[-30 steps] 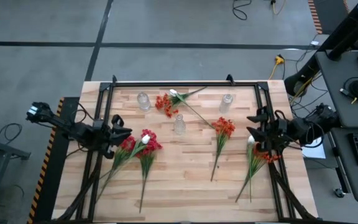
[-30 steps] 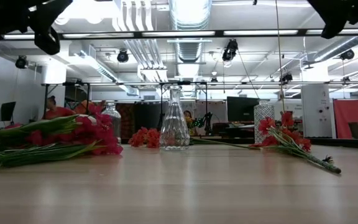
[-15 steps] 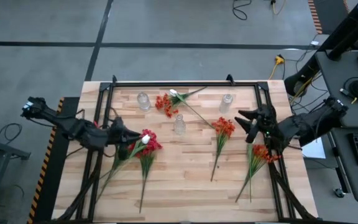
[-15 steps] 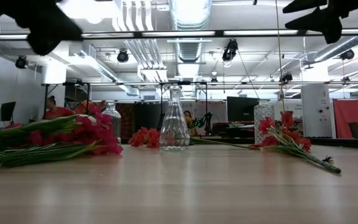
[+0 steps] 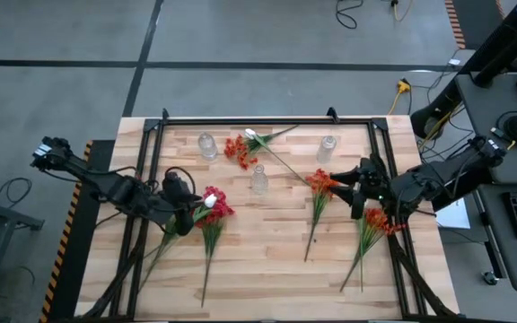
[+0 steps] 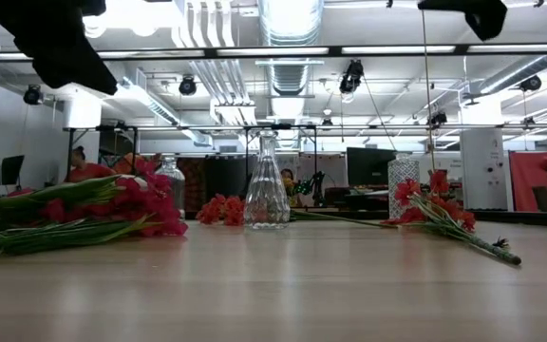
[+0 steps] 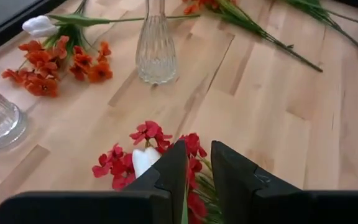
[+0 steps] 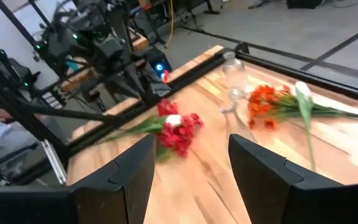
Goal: Sort flowers into vase by color
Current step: Put the middle orange flowers into the bottom transparent vase
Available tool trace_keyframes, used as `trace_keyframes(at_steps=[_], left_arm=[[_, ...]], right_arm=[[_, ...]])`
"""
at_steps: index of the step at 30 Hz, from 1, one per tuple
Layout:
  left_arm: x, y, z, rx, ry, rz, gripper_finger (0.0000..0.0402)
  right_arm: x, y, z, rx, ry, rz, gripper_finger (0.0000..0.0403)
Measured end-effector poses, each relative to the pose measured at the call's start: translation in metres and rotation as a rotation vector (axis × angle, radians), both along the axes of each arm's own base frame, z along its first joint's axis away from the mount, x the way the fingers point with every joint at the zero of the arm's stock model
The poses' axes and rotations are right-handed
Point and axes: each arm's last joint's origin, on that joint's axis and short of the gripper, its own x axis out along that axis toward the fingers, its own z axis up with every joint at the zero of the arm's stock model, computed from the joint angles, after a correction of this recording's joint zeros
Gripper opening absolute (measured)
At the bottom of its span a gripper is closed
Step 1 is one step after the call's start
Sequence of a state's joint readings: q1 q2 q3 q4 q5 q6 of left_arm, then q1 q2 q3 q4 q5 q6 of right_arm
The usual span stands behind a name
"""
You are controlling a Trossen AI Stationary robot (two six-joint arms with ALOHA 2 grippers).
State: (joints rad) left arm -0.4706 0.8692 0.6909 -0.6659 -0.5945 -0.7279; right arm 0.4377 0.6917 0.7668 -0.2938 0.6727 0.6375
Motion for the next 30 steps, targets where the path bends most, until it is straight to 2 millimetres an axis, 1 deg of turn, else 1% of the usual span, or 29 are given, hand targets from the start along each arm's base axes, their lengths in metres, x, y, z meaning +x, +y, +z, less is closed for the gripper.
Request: trace_keyframes(at_steps=[4,7,10,13,17,20,22,25,27,30], left_arm=[[0.002,0.0,0.012,0.056,-0.019,-0.034,0.0059],[0.003,-0.001,0.022,0.101,-0.03,-0.074,0.0059],[0.004,-0.001,0.03,0.148,-0.042,-0.099,0.0059],[0.004,-0.001,0.032,0.167,-0.041,-0.097,0.0059],[0.004,0.0,0.029,0.193,-0.027,-0.109,0.0059],[0.004,0.0,0.027,0.247,-0.013,-0.108,0.0059],[0.004,0.002,0.028,0.306,-0.021,-0.08,0.0059],[0.005,0.004,0.03,0.382,-0.048,0.008,0.0059],[0.005,0.005,0.031,0.41,-0.061,0.049,0.0059],[0.005,0.006,0.031,0.419,-0.062,0.059,0.0059]], right_arm=[[0.004,0.002,0.018,0.009,-0.051,-0.012,0.0196],[0.009,0.003,0.023,0.031,-0.051,-0.022,0.0196],[0.015,0.002,0.028,0.133,-0.07,-0.086,0.0196],[0.022,0.0,0.03,0.214,-0.046,-0.155,0.0196],[0.034,0.0,0.017,0.304,0.087,-0.278,0.0196],[0.046,0.004,0.002,0.349,0.201,-0.359,0.0196],[0.054,0.007,-0.006,0.384,0.276,-0.392,0.0196],[0.067,0.01,-0.017,0.398,0.394,-0.444,0.0196],[0.075,0.011,-0.024,0.399,0.466,-0.485,0.0196],[0.086,0.01,-0.034,0.432,0.603,-0.513,0.0196]])
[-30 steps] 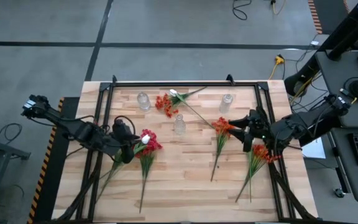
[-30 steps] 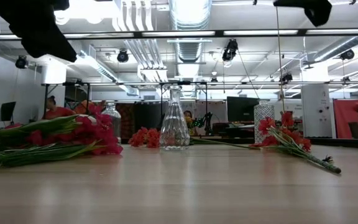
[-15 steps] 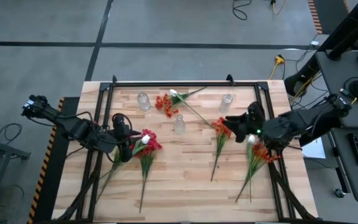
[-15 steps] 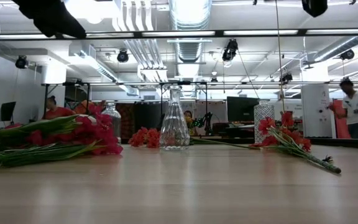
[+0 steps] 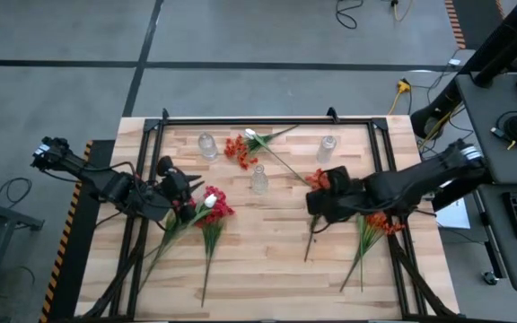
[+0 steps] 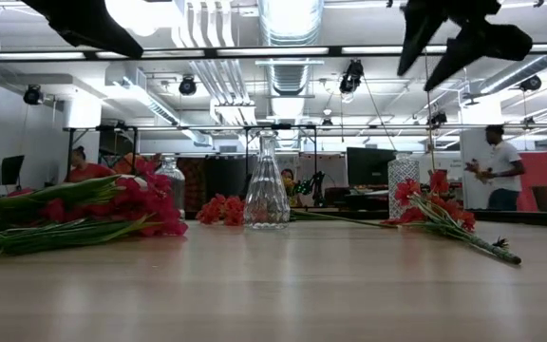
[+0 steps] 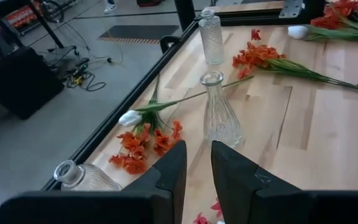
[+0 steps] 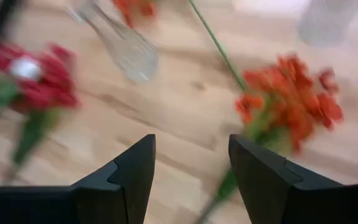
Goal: Sort flowers into vase by color
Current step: Put the middle orange flowers into the bottom transparent vase
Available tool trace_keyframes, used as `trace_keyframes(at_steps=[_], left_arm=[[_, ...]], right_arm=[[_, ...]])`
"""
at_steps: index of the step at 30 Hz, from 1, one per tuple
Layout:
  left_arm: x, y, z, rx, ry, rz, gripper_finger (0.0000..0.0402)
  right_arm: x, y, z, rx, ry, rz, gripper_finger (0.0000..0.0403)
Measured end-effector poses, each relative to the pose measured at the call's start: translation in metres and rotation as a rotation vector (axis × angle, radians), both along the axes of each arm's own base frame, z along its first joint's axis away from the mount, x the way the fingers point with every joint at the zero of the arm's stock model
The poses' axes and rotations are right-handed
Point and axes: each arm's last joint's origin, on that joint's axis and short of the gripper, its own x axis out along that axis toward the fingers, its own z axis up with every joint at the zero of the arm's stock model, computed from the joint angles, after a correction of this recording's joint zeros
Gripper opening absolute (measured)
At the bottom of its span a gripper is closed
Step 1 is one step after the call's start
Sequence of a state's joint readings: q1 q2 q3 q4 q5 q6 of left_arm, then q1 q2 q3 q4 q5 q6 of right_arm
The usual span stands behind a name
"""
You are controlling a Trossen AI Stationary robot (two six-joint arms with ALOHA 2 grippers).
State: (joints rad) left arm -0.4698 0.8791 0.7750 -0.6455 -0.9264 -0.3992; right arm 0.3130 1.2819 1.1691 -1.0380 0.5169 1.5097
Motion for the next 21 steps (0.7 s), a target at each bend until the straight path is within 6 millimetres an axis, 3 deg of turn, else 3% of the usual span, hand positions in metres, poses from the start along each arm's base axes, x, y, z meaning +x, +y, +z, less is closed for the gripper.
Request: trace_keyframes(at_steps=[9,21], left_arm=[[0.0,0.0,0.0,0.001,-0.001,0.003,0.0059],[0.0,0.0,0.0,0.0,-0.002,0.003,0.0059]], right_arm=[[0.018,-0.012,-0.029,0.213,0.211,0.002,0.0196],[0.005,-0.036,-0.053,0.273,0.29,-0.074,0.0196]])
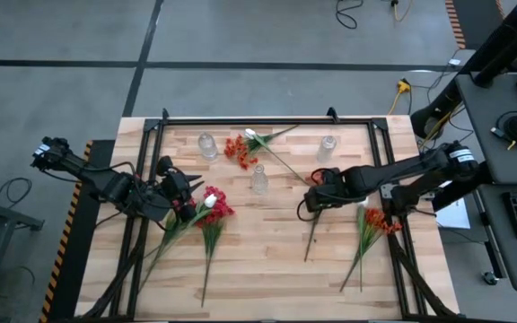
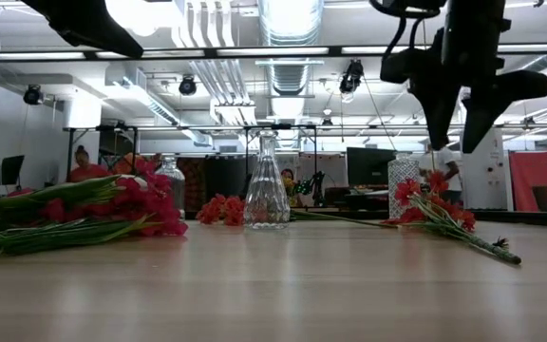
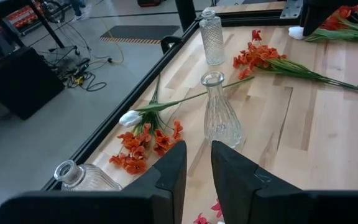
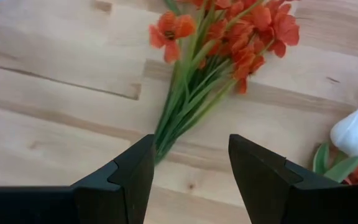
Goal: Sort flowers into vase by color
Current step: Put the middle orange flowers into the bottom transparent vase
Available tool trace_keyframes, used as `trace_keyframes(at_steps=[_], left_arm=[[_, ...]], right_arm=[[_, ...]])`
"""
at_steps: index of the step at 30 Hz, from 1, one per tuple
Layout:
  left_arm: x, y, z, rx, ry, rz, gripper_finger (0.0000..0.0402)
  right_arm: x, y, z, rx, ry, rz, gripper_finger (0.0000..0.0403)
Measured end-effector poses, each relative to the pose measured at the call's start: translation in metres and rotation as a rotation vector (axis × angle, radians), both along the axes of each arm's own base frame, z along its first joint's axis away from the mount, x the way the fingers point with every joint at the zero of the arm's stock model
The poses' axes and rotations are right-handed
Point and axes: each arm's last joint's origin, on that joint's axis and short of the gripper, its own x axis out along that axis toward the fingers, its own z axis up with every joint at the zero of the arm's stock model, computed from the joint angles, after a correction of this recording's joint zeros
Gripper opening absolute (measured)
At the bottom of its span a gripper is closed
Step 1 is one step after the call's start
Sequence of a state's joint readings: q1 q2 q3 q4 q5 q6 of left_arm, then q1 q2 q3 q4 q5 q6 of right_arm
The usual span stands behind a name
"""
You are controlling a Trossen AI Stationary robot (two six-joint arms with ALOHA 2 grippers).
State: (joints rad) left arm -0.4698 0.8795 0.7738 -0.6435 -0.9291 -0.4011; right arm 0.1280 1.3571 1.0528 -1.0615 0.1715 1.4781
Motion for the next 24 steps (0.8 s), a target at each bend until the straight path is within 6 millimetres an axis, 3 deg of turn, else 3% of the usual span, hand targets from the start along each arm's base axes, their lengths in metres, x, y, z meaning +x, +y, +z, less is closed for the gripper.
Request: trace_keyframes(at_steps=[15,18,24], left_arm=[[0.0004,-0.0003,0.0004,-0.007,-0.009,0.001,0.0059],[0.0006,-0.0004,0.0007,-0.009,-0.013,0.001,0.0059],[0.0006,-0.0004,0.0006,-0.009,-0.013,0.001,0.0059]], right_arm=[[0.0025,-0.0041,-0.0063,-0.044,-0.044,0.088,0.0187],[0.0035,-0.0041,-0.0064,-0.052,-0.053,0.104,0.015],[0.0047,-0.004,-0.0073,-0.052,-0.055,0.097,0.0034]])
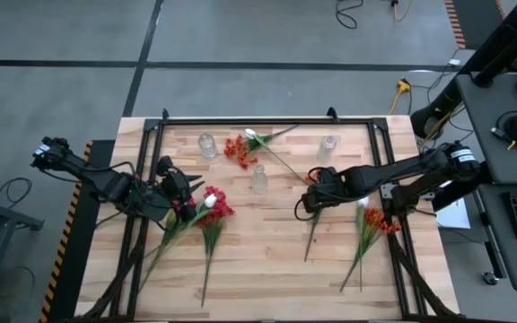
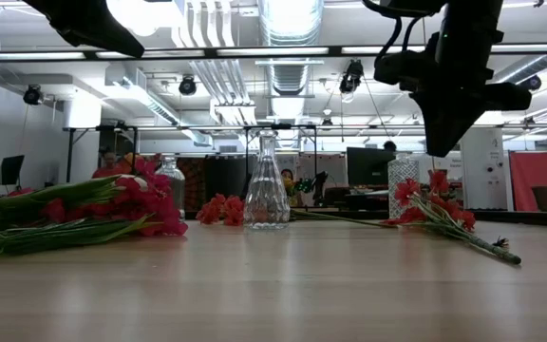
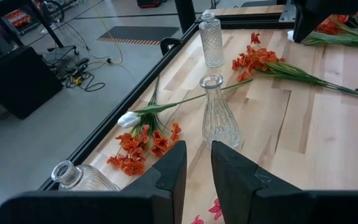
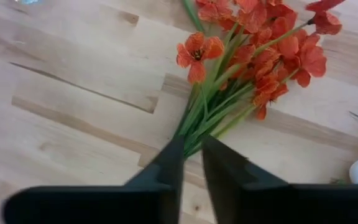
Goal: Sort flowers into vase by color
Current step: Put the middle orange flowers into the bottom transparent vase
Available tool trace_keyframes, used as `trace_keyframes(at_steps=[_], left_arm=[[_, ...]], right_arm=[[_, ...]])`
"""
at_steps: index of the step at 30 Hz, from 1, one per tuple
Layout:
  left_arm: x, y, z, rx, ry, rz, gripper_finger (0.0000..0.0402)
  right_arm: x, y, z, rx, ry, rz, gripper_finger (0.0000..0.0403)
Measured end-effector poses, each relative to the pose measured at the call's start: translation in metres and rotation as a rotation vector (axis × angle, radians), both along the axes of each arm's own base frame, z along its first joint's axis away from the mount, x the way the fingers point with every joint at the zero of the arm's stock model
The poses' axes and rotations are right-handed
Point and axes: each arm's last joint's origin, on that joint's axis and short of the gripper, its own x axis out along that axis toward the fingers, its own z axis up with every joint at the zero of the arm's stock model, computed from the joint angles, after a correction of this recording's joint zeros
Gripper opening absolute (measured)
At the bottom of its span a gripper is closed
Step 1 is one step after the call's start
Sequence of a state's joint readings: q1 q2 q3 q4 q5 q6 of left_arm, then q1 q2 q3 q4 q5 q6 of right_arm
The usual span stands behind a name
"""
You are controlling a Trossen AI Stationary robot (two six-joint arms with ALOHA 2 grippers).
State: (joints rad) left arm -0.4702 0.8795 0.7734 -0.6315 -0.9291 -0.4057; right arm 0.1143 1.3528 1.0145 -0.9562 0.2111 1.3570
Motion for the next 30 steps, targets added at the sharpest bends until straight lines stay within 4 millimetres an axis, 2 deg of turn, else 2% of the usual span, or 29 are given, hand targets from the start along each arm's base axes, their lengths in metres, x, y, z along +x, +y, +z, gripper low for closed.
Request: trace_keyframes(at_steps=[3,6,9,14,19,23,30], left_arm=[[0.0,0.0,0.0,0.0,0.0,0.0,0.0059],[0.0,0.0,0.0,0.0,0.001,0.0,0.0059],[0.0,0.0,0.0,0.0,0.001,0.0,0.0059],[0.0,0.0,-0.001,0.002,0.003,0.0,0.0059],[0.0,0.0,-0.001,0.001,0.002,0.0,0.0059],[0.0,0.0,-0.001,0.0,0.0,0.0,0.0059],[0.0,0.0,0.0,0.0,0.0,0.0,0.0059]], right_arm=[[0.0,0.0,-0.002,0.004,0.007,0.008,0.0019],[0.002,0.001,-0.004,0.008,0.005,0.01,0.004],[0.002,0.001,-0.004,0.01,-0.001,0.003,0.0085],[0.002,0.001,-0.005,0.026,-0.01,-0.05,0.0183],[0.002,0.001,-0.023,0.067,0.058,-0.088,0.026],[0.003,-0.001,-0.042,0.06,0.129,-0.115,0.028],[0.018,-0.007,-0.063,0.057,0.11,-0.102,0.0283]])
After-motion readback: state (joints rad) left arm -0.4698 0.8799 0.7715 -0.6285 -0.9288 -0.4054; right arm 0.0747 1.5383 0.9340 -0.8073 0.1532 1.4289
